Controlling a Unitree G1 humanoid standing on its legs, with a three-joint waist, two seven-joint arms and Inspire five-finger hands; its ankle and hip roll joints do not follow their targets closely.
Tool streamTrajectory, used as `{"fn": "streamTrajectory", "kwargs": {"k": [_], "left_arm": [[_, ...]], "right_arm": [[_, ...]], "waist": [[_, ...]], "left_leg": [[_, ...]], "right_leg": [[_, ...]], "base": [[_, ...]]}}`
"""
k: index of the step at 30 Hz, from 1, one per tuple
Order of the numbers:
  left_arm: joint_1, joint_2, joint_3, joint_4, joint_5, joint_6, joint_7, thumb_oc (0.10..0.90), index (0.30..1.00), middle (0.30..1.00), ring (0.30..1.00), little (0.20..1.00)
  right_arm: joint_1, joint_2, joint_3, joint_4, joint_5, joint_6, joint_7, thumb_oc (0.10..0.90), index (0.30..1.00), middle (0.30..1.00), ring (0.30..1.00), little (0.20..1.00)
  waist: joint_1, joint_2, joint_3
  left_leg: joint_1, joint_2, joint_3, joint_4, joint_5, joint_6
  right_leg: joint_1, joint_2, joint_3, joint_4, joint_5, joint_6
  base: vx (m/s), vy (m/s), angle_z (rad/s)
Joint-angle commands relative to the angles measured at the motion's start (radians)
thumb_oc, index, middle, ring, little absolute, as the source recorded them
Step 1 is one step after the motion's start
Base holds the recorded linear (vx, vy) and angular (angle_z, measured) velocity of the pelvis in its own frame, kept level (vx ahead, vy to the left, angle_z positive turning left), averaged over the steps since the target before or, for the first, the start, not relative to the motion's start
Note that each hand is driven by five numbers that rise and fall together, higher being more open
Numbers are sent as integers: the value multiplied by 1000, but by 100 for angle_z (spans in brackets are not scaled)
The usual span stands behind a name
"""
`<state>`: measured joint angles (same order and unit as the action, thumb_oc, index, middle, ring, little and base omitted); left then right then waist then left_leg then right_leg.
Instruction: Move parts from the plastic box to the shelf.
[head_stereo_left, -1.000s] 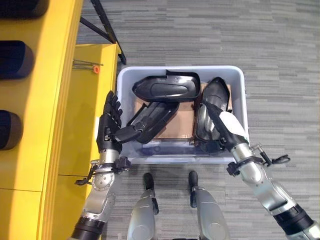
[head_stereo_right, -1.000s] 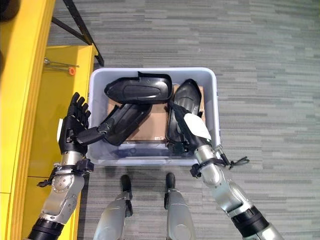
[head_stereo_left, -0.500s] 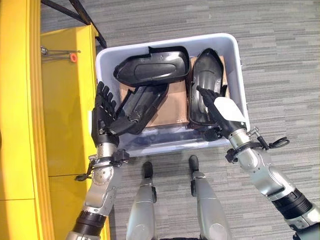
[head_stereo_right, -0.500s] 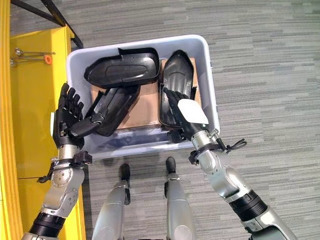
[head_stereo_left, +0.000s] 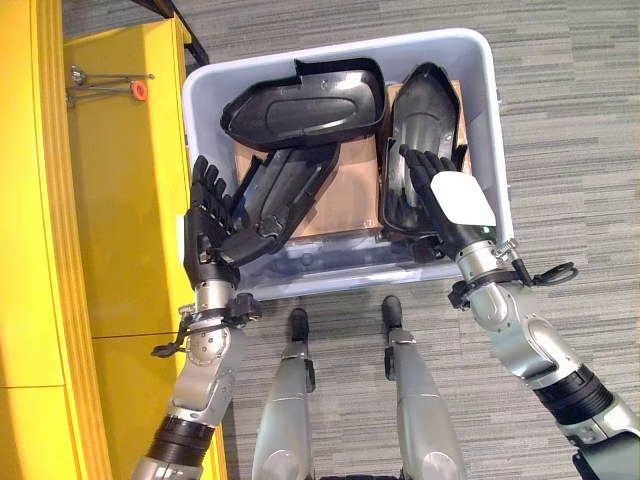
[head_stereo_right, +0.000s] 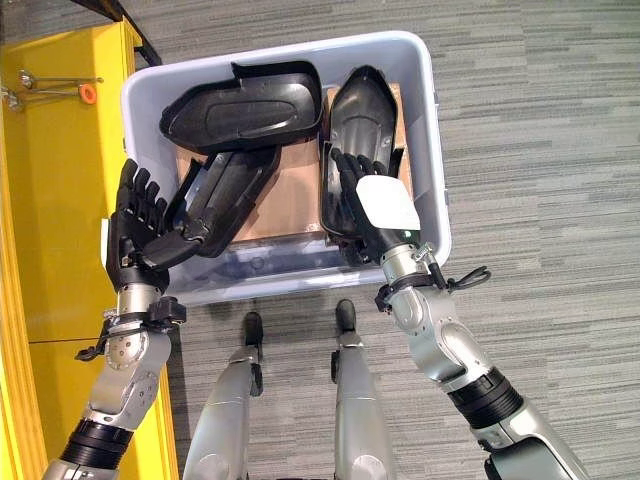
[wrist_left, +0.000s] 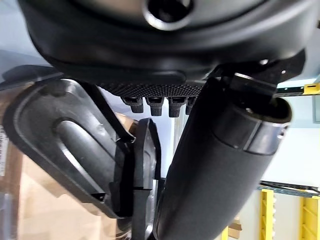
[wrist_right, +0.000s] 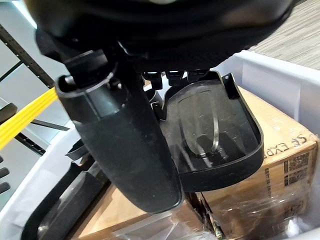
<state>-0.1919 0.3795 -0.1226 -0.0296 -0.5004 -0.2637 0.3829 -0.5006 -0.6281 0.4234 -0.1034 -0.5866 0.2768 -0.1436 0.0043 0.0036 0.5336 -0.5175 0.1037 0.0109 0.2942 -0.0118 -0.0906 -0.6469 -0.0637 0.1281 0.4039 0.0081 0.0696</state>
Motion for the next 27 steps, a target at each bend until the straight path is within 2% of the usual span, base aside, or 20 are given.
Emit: {"fn": "streamTrajectory", "kwargs": {"k": [1,14,22,27], "left_arm": [[-35,32,29,-146,13,-89,2,900,1000,1000,1000,1000],[-41,22,22,-173,38,-92,32,900,1000,1000,1000,1000],[-35,26,12,-185,49,-104,44,900,1000,1000,1000,1000],[-22,38,17,-182,80,-130,57,900,1000,1000,1000,1000]], "right_arm": [[-101,-8,-3,-74,-62,-6,-59,900,1000,1000,1000,1000],[-136,9,26,-42,-80,26,-97,900,1000,1000,1000,1000],[-170,3,39,-18,-188,25,-116,900,1000,1000,1000,1000],[-186,-6,68,5,-211,68,-129,900,1000,1000,1000,1000]], "waist": [[-10,14,-14],[-8,28,-14],[-1,43,-14],[6,55,-14]], "left_leg": [[-71,-37,-8,108,-53,73],[-165,-52,-16,125,-41,77],[-264,-74,-25,206,-73,88],[-339,-85,-27,264,-91,102]], "right_leg": [[43,-94,-104,-3,-44,21],[-56,-83,-100,22,-32,16],[-156,-72,-100,102,-53,12],[-235,-64,-95,162,-64,6]], "base": [[-47,11,-1],[-45,1,-1],[-11,2,0],[-2,1,1]]}}
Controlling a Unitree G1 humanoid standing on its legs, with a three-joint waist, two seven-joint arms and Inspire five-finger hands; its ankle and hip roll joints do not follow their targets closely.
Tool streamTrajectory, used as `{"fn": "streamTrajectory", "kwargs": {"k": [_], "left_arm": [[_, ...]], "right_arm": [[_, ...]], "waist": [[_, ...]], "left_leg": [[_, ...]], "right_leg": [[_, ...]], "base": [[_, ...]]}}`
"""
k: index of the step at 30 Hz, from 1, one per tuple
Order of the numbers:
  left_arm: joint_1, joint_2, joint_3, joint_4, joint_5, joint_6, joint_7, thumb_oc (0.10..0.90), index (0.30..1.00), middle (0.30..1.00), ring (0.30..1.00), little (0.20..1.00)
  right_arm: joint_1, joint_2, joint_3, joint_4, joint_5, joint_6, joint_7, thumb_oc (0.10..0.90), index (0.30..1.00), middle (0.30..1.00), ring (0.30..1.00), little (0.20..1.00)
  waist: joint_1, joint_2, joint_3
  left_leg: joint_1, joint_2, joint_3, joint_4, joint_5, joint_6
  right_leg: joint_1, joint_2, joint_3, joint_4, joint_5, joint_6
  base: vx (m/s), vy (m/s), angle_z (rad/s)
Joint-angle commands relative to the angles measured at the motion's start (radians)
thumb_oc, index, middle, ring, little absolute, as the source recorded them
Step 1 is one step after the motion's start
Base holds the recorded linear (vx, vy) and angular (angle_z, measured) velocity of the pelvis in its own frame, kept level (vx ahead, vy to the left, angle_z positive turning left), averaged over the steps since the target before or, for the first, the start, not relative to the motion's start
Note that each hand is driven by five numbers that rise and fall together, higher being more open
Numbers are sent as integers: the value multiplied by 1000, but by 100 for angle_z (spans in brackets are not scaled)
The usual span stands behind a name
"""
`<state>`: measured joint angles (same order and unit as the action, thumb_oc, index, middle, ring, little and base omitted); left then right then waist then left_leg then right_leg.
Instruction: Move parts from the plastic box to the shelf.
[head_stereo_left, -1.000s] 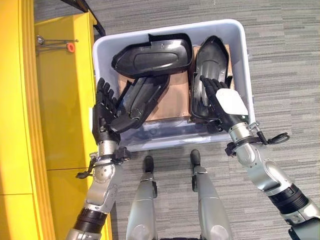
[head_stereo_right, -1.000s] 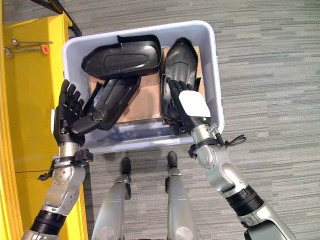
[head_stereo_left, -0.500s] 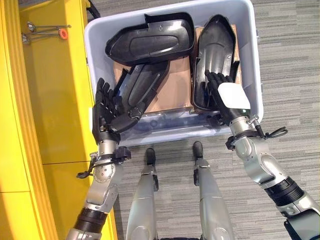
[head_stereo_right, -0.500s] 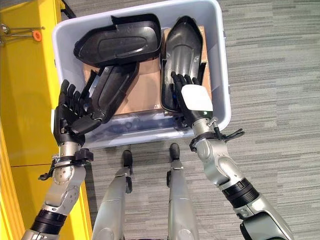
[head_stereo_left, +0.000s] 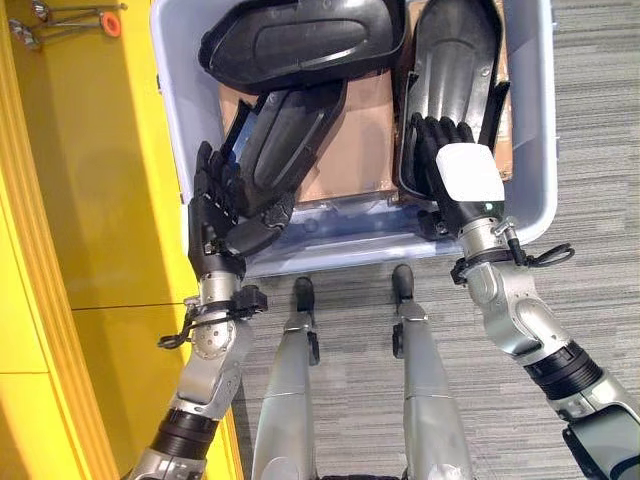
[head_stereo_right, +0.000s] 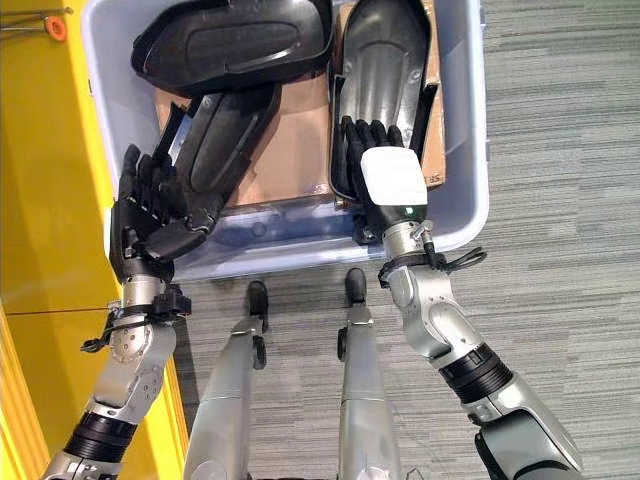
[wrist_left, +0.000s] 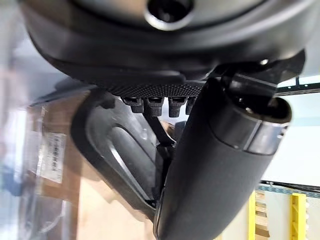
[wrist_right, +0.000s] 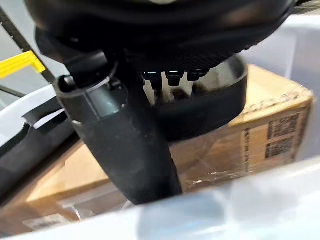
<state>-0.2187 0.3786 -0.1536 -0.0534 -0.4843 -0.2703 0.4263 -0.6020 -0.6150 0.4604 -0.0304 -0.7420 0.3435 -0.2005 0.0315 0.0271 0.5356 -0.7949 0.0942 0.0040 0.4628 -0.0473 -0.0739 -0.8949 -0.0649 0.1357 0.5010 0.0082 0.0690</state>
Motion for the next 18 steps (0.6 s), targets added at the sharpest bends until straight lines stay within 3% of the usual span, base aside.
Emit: {"fn": "streamTrajectory", "kwargs": {"k": [1,4,11,17,18], "left_arm": [[4,44,47,-153,56,-136,11,900,1000,1000,1000,1000],[3,49,49,-140,56,-178,-11,900,1000,1000,1000,1000],[13,56,48,-125,44,-202,-33,900,1000,1000,1000,1000],[16,64,42,-105,30,-221,-53,900,1000,1000,1000,1000],[16,64,41,-104,29,-223,-53,900,1000,1000,1000,1000]], "right_arm": [[-88,-21,38,-51,-50,18,-90,900,1000,1000,1000,1000],[-106,-5,55,45,-9,36,-183,900,1000,1000,1000,1000],[-122,27,61,147,1,82,-230,900,1000,1000,1000,1000],[-125,37,62,213,37,114,-276,900,1000,1000,1000,1000],[-126,37,62,217,39,114,-279,865,951,951,951,951]], "waist": [[-19,33,-16],[-12,45,-16],[-3,65,-16],[-3,79,-16],[-3,80,-16]], "left_leg": [[-84,-78,-24,118,-62,89],[-176,-94,-34,210,-96,113],[-301,-118,-51,398,-193,133],[-364,-120,-51,471,-220,137],[-366,-121,-52,474,-221,137]], "right_leg": [[-11,-61,-100,87,-69,5],[-105,-44,-87,176,-86,-4],[-224,-20,-63,360,-155,-7],[-289,-16,-56,441,-181,-8],[-291,-16,-56,444,-183,-8]], "base": [[-17,-4,8],[-5,-2,3],[25,-8,-3],[6,-7,1],[11,-10,5]]}}
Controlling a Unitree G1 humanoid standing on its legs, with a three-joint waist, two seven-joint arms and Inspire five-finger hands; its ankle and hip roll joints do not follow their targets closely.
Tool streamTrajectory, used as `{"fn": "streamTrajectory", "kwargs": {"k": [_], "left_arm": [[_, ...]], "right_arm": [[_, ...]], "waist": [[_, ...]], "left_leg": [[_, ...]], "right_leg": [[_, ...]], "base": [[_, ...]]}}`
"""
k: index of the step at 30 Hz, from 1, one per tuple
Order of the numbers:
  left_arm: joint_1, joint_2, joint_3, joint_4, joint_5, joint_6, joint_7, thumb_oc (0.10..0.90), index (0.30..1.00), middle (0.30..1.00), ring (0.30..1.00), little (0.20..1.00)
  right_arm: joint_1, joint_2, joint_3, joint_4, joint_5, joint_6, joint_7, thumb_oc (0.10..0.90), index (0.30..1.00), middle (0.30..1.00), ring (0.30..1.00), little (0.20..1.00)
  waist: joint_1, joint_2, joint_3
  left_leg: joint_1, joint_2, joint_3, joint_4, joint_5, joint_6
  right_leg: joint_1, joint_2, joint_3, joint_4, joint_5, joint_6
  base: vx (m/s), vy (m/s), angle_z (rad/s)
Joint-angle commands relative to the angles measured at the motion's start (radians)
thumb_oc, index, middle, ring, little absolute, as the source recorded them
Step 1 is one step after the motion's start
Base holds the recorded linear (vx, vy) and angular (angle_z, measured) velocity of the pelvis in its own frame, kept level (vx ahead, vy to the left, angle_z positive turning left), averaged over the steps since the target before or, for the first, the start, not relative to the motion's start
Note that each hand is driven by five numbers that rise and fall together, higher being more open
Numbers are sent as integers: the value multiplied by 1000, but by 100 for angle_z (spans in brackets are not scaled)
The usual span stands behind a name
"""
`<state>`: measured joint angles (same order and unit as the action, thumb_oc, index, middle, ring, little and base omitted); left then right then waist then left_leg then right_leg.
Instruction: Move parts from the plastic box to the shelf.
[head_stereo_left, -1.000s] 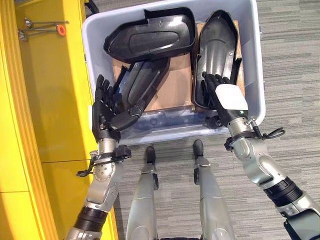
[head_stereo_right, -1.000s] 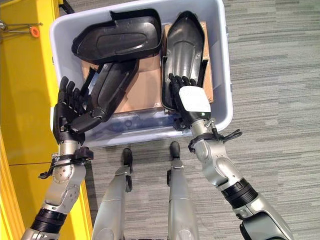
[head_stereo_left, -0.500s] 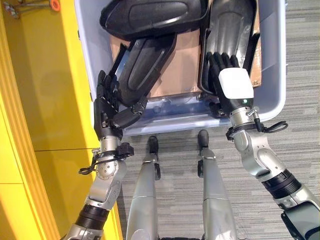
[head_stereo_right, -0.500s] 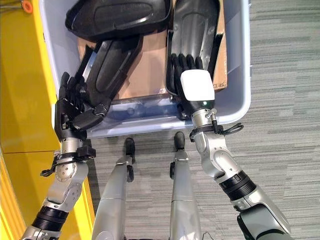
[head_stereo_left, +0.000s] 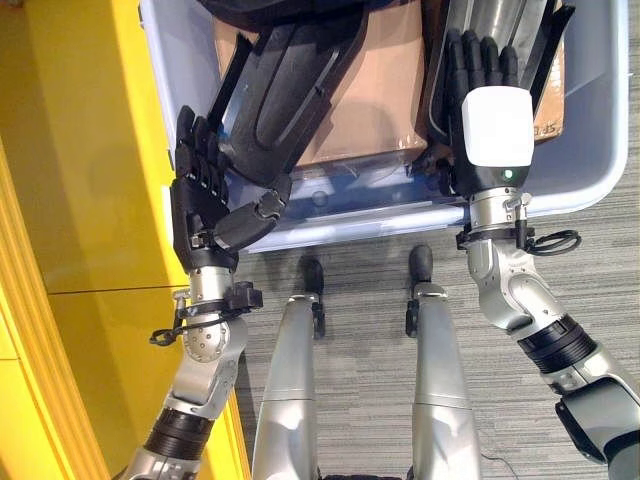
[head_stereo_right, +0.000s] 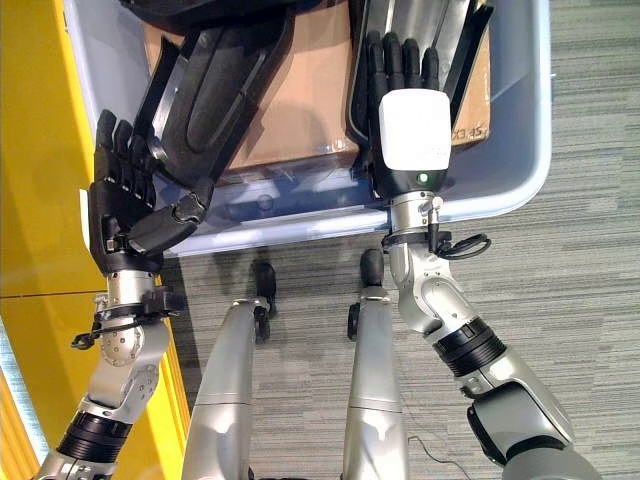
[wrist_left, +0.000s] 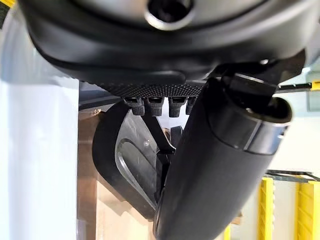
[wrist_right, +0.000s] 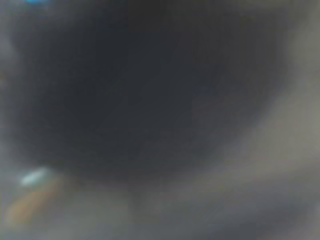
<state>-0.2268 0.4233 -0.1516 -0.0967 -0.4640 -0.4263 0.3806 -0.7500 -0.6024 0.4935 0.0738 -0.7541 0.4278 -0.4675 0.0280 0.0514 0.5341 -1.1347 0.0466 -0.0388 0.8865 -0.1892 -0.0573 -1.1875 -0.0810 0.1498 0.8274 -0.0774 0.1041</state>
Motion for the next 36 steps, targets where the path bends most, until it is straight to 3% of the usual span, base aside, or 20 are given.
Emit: {"fn": "streamTrajectory", "kwargs": {"k": [1,2,11,20,24,25,31,36], "left_arm": [[26,21,38,-58,2,-72,-12,900,1000,1000,1000,1000],[25,22,36,-48,-5,-79,-19,900,1000,1000,1000,1000],[37,28,39,-37,-30,-97,-60,900,1000,1000,1000,1000],[56,28,48,-48,-76,-73,-71,900,1000,1000,1000,1000],[48,37,61,-45,-23,-62,-54,900,1000,1000,1000,1000],[43,39,68,-48,-18,-59,-47,900,1000,1000,1000,1000],[35,40,88,-50,-10,-42,-56,900,1000,1000,1000,1000],[28,36,104,-55,-10,4,-71,900,1000,1000,1000,1000]], "right_arm": [[22,28,27,127,62,32,-20,627,618,618,618,618],[17,31,29,154,83,32,-24,400,300,300,300,300],[17,33,27,212,123,22,-26,400,300,300,300,300],[85,33,25,148,151,-51,23,400,300,300,300,300],[102,44,7,83,184,-97,-46,400,300,300,300,300],[98,41,-1,70,192,-101,-59,400,300,300,300,300],[98,41,-47,38,219,-121,-110,400,300,300,300,300],[98,36,-109,9,257,-177,-187,400,300,300,300,300]], "waist": [[1,59,-14],[2,61,-14],[5,64,-14],[-9,43,-14],[-18,19,-14],[-19,15,-14],[-15,-5,-14],[-11,-23,-15]], "left_leg": [[-34,-75,-9,60,-84,121],[-42,-76,-10,69,-87,122],[-15,-68,-10,54,-83,125],[136,-45,-2,-49,-53,120],[266,-29,12,-141,-23,101],[277,-26,21,-169,10,100],[445,-11,33,-277,33,77],[618,9,36,-367,46,61]], "right_leg": [[-6,0,-70,127,-101,-44],[-14,1,-70,137,-106,-45],[9,3,-79,130,-108,-46],[164,13,-84,26,-99,-55],[298,1,-90,-69,-86,-57],[314,-2,-97,-99,-59,-63],[488,-23,-114,-196,-58,-59],[655,-45,-127,-266,-67,-57]], "base": [[16,-7,5],[17,-6,4],[2,-1,0],[-2,-24,0],[-15,-71,4],[-62,-53,5],[27,-49,1],[74,-39,1]]}}
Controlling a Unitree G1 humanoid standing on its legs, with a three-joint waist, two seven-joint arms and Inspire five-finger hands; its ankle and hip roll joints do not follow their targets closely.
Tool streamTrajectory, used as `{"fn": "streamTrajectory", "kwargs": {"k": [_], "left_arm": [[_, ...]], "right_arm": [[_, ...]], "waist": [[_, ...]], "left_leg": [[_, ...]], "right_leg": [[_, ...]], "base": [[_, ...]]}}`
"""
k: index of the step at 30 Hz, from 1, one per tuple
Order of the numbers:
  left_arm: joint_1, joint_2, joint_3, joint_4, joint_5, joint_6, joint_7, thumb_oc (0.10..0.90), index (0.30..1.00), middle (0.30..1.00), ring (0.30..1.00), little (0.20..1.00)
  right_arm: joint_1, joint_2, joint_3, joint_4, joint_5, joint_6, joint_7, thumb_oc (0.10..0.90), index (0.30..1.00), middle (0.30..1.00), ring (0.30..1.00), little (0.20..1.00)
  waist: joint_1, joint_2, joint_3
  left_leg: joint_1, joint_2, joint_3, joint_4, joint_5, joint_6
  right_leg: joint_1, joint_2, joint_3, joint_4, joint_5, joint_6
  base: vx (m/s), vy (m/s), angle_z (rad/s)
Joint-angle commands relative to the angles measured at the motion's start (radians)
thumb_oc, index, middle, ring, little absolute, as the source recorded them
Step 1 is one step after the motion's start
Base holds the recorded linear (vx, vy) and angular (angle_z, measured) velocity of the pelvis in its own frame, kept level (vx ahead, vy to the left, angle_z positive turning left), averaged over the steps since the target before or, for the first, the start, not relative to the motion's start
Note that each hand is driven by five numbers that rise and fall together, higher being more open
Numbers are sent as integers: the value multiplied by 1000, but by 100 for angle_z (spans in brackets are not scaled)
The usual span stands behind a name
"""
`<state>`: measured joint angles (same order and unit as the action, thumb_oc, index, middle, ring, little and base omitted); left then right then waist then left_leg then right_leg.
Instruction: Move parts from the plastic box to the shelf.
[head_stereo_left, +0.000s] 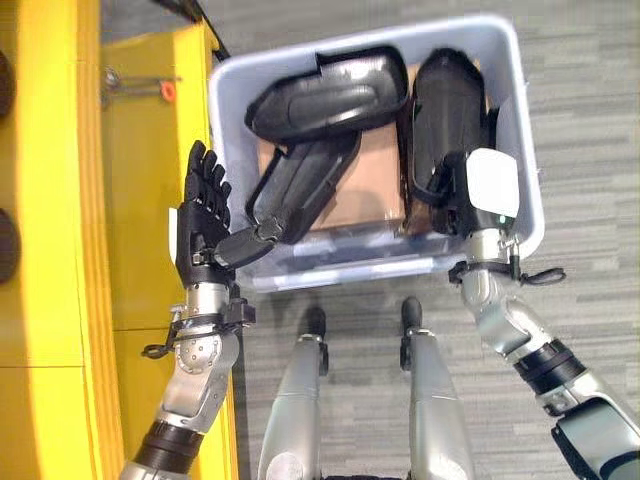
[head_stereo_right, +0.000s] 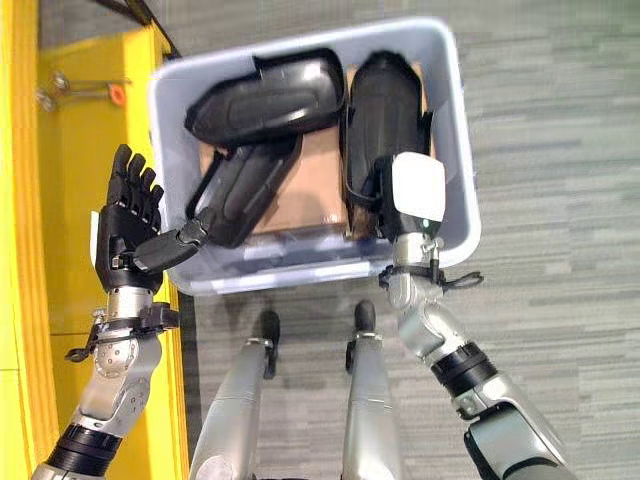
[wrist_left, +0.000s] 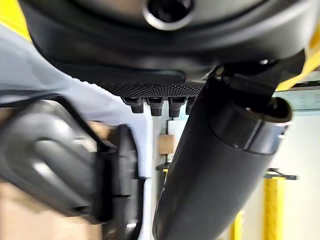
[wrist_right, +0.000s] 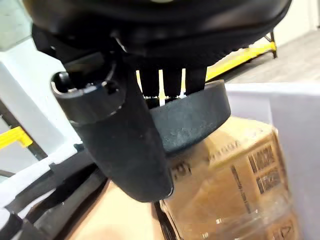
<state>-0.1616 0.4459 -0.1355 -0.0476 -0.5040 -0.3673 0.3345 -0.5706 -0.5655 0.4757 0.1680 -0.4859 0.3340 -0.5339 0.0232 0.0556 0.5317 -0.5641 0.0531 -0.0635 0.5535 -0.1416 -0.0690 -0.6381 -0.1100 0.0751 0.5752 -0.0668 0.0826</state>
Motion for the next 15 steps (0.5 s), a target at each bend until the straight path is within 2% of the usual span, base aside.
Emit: {"fn": "streamTrajectory", "kwargs": {"k": [1,4,10,11,14,15], "left_arm": [[-34,11,91,-105,33,-44,-31,900,1000,1000,1000,1000],[-22,9,95,-108,33,-17,-39,900,1000,1000,1000,1000],[27,-3,105,-120,22,26,-84,900,1000,1000,1000,1000],[50,-8,108,-129,36,41,-99,900,1000,1000,1000,1000],[69,-10,109,-135,25,55,-121,900,1000,1000,1000,1000],[95,-14,110,-143,8,71,-152,900,1000,1000,1000,1000]], "right_arm": [[-74,-2,-110,-97,-10,-105,-141,400,300,300,300,300],[-40,-14,-179,-151,15,-152,-183,400,300,300,300,300],[64,-26,-282,-252,55,-193,-217,400,300,300,300,300],[103,-24,-314,-285,64,-211,-218,400,300,300,300,300],[132,-22,-337,-309,63,-215,-210,400,300,300,300,300],[168,-26,-359,-334,67,-230,-202,400,300,300,300,300]], "waist": [[-6,-31,-27],[-9,-42,-75],[-19,-52,-157],[-22,-54,-188],[-23,-55,-216],[-21,-56,-247]], "left_leg": [[77,8,61,-57,3,69],[149,27,63,-119,17,58],[264,65,71,-235,55,43],[303,74,69,-272,64,38],[339,84,72,-307,73,34],[386,92,71,-349,85,30]], "right_leg": [[132,-19,-55,-28,-78,-34],[198,-33,-66,-63,-82,-31],[303,-35,-73,-139,-76,-28],[338,-35,-74,-164,-74,-24],[374,-36,-77,-185,-75,-22],[422,-37,-84,-211,-77,-20]], "base": [[118,-37,2],[115,-31,2],[168,-16,9],[180,-23,4],[188,-4,4],[235,-5,1]]}}
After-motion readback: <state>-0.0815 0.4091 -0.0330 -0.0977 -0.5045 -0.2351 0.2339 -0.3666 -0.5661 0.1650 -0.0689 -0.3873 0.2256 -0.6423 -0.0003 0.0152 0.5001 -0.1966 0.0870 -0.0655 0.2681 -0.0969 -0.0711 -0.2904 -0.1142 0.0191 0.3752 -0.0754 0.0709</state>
